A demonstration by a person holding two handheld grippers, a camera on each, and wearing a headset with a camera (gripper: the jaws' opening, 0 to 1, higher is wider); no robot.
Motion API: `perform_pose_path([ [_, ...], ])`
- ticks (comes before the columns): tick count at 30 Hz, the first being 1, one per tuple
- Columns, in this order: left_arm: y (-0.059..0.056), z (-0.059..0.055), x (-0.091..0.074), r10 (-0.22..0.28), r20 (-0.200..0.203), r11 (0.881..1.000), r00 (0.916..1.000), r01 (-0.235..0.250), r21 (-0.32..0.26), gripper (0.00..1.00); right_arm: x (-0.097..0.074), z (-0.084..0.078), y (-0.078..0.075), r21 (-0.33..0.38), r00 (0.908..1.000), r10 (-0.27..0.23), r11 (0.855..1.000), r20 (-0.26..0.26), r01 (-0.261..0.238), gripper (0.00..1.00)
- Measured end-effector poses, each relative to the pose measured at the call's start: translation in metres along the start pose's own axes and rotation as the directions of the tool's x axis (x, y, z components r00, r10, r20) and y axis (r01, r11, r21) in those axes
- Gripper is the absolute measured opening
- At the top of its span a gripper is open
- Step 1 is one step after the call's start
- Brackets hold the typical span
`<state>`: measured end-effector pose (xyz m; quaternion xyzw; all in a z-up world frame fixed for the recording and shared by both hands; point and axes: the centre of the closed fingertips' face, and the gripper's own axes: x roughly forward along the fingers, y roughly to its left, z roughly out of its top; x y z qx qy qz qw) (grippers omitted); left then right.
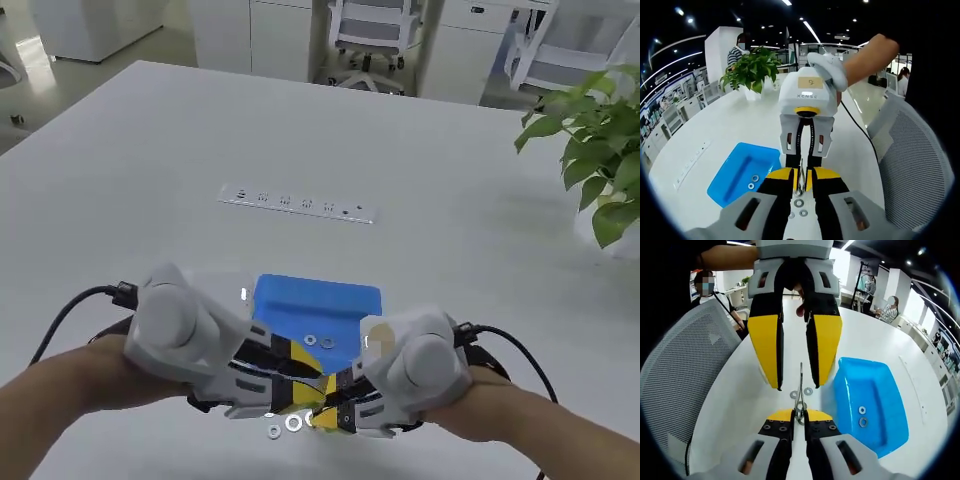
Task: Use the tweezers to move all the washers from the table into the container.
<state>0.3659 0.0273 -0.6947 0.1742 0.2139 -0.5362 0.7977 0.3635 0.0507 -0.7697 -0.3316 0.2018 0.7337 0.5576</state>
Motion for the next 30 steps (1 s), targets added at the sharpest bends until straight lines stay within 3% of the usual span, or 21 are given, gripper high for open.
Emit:
perform_pose_path([
  [11, 0.006, 0.003, -0.009, 0.039, 0.051, 0.999, 0.9979, -0.037, -0.039, 0.49, -0.013, 0.009, 0.001, -0.017, 1.0000, -0.009, 1.000, 0.003, 0.009, 0.09],
  [20, 0.011, -0.003, -0.021, 0.096, 0.064, 0.990, 0.9933, -0.089, -0.110, 0.71, -0.024, 0.017, -0.001, -0.023, 0.9998, -0.018, 1.000, 0.011, 0.018, 0.09],
  [30, 0.013, -0.010, -0.033, 0.134, 0.087, 0.977, 0.9872, -0.117, -0.179, 0.85, -0.035, 0.030, -0.006, -0.025, 0.9993, -0.027, 0.999, 0.025, 0.027, 0.09],
])
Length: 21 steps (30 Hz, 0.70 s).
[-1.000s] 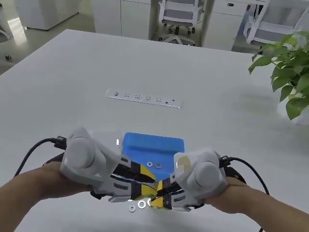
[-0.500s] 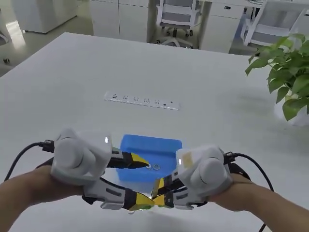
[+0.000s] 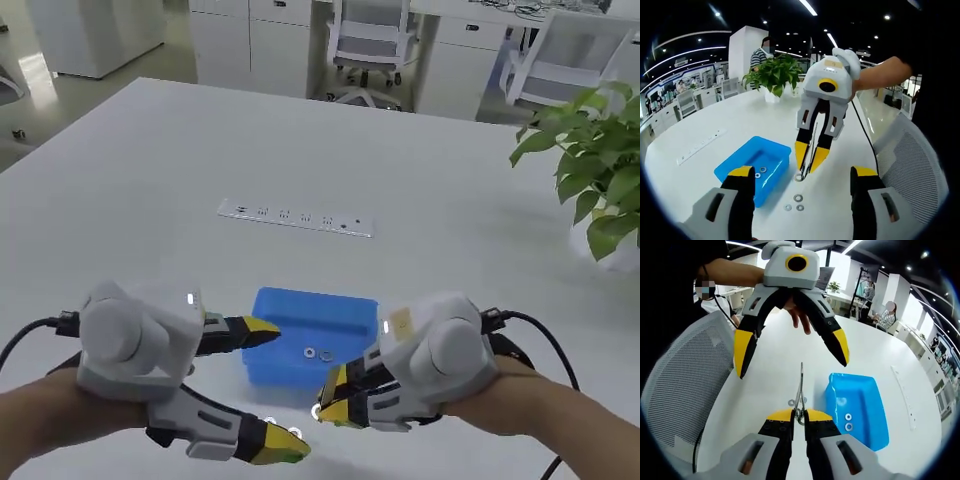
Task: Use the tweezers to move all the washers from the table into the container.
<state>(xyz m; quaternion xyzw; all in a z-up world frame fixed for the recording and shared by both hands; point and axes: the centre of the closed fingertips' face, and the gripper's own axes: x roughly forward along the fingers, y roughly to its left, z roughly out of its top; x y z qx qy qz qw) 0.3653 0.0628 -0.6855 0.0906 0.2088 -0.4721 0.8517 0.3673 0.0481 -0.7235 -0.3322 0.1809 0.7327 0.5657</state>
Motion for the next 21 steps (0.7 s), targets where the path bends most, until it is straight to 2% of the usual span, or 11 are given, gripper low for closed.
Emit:
perform_pose_path([
  [7, 0.005, -0.004, -0.006, 0.029, 0.001, 0.999, 0.9996, -0.029, -0.027, 0.93, -0.009, 0.009, -0.011, 0.003, 0.9996, -0.023, 1.000, 0.019, 0.023, 0.09],
  [13, 0.008, -0.002, -0.009, 0.047, 0.024, 0.998, 0.9986, -0.046, -0.044, 0.99, -0.015, 0.012, -0.024, 0.007, 0.9985, -0.046, 0.999, 0.031, 0.046, 0.09],
  [21, 0.013, -0.002, -0.012, 0.061, 0.034, 0.996, 0.9975, -0.059, -0.063, 0.99, -0.021, 0.014, -0.040, 0.003, 0.9967, -0.071, 0.997, 0.038, 0.071, 0.09],
])
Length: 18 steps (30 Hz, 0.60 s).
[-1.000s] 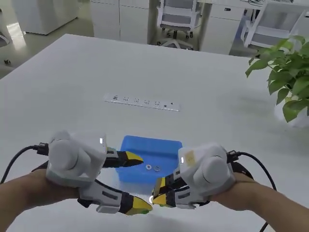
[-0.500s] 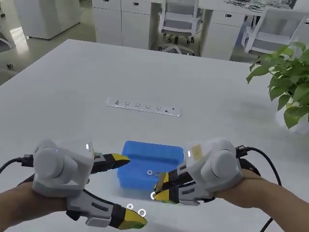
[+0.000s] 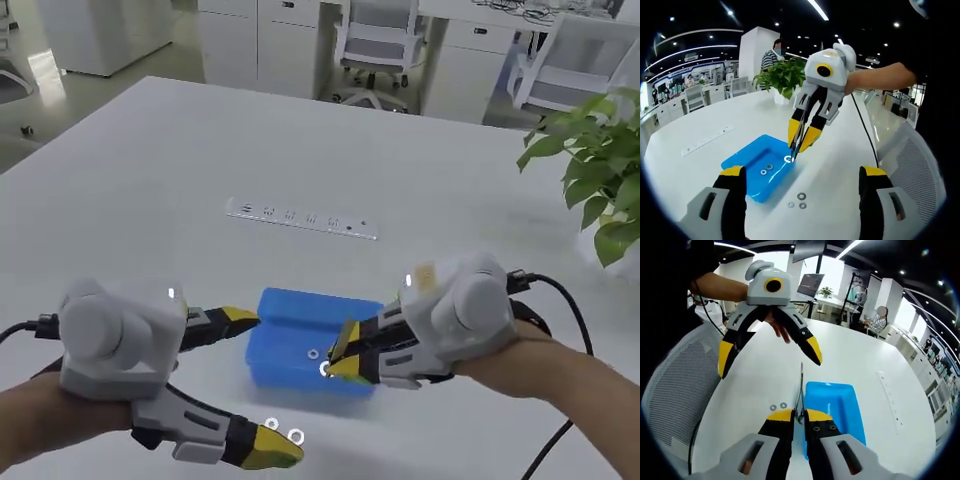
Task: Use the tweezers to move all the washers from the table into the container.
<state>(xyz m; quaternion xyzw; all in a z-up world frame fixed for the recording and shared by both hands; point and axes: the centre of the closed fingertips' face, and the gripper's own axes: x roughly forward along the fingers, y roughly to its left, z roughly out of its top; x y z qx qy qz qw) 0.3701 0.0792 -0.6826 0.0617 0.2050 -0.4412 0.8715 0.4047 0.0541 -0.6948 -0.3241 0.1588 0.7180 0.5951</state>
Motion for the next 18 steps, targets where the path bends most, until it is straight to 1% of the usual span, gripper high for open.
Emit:
perform_pose_path([
  [9, 0.006, 0.008, 0.000, 0.018, 0.025, 1.000, 0.9995, -0.018, -0.005, 0.99, 0.004, -0.004, -0.015, -0.002, 0.9999, -0.011, 1.000, -0.003, 0.011, 0.09],
  [13, 0.008, 0.008, 0.001, 0.021, 0.020, 1.000, 0.9996, -0.021, -0.003, 0.99, 0.009, -0.008, -0.020, 0.005, 0.9999, -0.010, 1.000, -0.007, 0.010, 0.09],
  [18, 0.012, 0.009, 0.001, 0.031, 0.025, 1.000, 0.9992, -0.030, -0.008, 0.99, 0.017, -0.017, -0.027, 0.013, 0.9998, -0.005, 1.000, -0.018, 0.005, 0.09],
])
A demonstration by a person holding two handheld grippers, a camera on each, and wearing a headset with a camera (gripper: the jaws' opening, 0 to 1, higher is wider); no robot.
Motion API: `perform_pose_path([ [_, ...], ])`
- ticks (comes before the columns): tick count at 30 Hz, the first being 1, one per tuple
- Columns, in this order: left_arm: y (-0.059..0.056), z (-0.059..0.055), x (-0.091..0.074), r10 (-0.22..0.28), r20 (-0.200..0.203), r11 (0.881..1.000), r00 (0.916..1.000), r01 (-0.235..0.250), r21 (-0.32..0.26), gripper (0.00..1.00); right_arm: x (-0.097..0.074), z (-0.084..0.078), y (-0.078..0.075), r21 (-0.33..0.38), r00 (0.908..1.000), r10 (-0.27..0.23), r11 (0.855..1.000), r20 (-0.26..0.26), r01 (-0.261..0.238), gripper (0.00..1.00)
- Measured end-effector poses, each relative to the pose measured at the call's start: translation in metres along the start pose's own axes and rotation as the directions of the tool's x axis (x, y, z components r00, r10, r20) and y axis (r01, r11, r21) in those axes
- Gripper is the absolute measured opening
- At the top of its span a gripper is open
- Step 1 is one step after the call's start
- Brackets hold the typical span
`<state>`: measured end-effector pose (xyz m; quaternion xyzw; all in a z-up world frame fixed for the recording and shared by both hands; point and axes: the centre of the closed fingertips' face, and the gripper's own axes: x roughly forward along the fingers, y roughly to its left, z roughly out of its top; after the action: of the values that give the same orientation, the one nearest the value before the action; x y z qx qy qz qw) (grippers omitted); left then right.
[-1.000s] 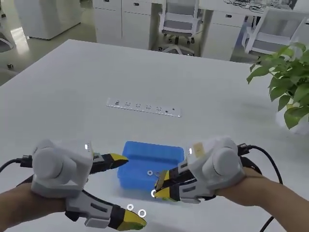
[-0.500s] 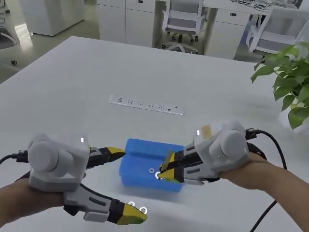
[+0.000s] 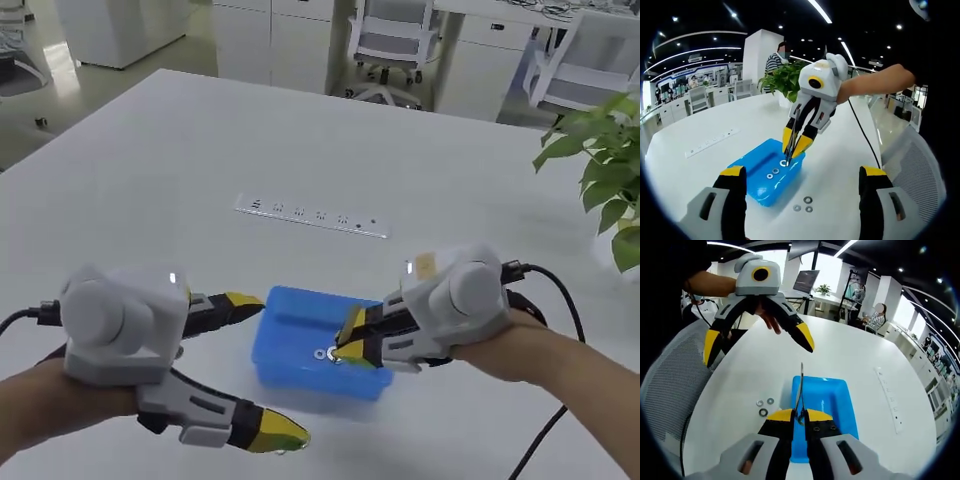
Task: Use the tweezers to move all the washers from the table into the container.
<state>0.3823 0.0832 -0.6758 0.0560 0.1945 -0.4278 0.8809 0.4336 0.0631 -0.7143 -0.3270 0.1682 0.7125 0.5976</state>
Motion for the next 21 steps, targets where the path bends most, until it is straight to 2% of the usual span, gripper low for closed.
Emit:
perform_pose_path([
  [12, 0.007, -0.006, -0.001, 0.021, -0.021, 1.000, 0.9996, -0.021, 0.004, 0.96, 0.019, -0.016, -0.009, 0.030, 0.9997, 0.016, 0.999, -0.020, -0.015, 0.09],
  [21, 0.011, -0.004, 0.004, 0.027, -0.017, 1.000, 0.9995, -0.027, 0.000, 0.90, 0.033, -0.027, -0.011, 0.065, 0.9992, 0.028, 0.998, -0.030, -0.026, 0.09],
])
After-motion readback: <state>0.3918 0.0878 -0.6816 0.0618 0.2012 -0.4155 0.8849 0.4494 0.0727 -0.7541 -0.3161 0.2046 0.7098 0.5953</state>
